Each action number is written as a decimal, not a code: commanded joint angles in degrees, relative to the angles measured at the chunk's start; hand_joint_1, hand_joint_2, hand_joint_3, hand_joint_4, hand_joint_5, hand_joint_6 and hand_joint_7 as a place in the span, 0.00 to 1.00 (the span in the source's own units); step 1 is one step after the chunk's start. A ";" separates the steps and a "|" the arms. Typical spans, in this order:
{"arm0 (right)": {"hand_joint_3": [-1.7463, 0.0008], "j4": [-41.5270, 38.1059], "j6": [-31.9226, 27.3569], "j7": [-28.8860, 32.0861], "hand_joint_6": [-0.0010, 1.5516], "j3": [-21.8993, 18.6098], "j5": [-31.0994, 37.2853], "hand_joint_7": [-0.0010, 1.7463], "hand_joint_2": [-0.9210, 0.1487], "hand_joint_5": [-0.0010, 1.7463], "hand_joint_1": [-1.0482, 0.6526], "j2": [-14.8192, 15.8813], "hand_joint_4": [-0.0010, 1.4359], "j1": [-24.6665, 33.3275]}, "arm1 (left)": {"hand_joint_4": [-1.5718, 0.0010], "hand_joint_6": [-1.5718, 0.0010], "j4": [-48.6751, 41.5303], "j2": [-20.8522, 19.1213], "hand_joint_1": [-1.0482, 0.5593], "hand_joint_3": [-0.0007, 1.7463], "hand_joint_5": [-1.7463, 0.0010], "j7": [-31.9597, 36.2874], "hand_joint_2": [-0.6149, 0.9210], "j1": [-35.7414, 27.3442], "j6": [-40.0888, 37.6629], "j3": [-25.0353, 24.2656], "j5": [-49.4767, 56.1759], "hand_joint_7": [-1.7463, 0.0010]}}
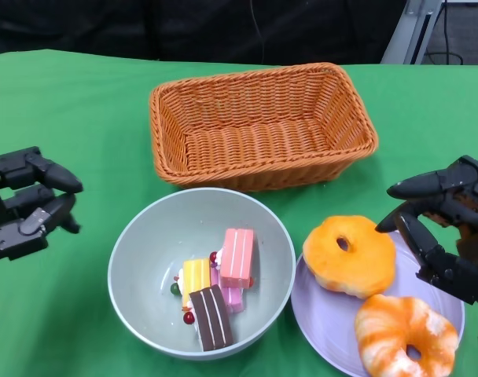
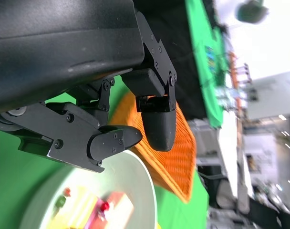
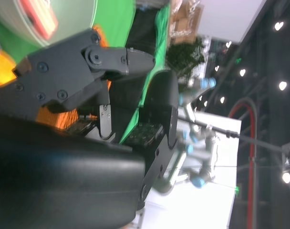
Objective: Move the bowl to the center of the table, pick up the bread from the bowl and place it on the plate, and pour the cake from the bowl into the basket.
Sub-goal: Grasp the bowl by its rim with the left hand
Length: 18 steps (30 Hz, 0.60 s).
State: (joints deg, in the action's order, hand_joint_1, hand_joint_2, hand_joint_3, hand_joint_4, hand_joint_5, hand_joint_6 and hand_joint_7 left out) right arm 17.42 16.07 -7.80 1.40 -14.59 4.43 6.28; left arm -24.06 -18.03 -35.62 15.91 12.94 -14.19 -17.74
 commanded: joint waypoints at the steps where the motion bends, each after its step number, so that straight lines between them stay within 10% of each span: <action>1: 0.53 0.86 -2.43 -1.11 0.48 -0.14 -2.77 0.67 0.34 0.83 0.43 -0.77 0.55 -0.84 | 0.51 0.40 4.56 -0.86 0.49 0.21 0.35 -1.88 0.93 -3.10 3.69 1.38 0.85 0.69; 8: 0.44 1.54 -5.36 -1.72 0.47 -0.89 -4.05 0.70 0.39 0.86 0.44 -1.96 0.54 -1.14 | 0.56 0.54 12.66 -4.61 0.36 0.04 0.87 -8.87 1.00 -8.92 11.66 2.22 -0.34 0.99; 18: 0.32 2.65 -8.03 -2.60 0.45 -1.37 -5.83 0.73 0.48 0.86 0.46 -2.91 0.54 -1.42 | 0.68 0.65 14.26 -7.51 0.19 0.08 0.99 -13.09 1.00 -10.44 33.10 2.34 1.73 1.00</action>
State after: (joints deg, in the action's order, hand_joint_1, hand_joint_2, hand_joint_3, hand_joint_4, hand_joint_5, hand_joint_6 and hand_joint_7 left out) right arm 19.48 8.24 -10.31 0.75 -19.59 1.76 5.10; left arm -10.02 -23.82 -47.91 5.76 41.79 -11.57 -17.11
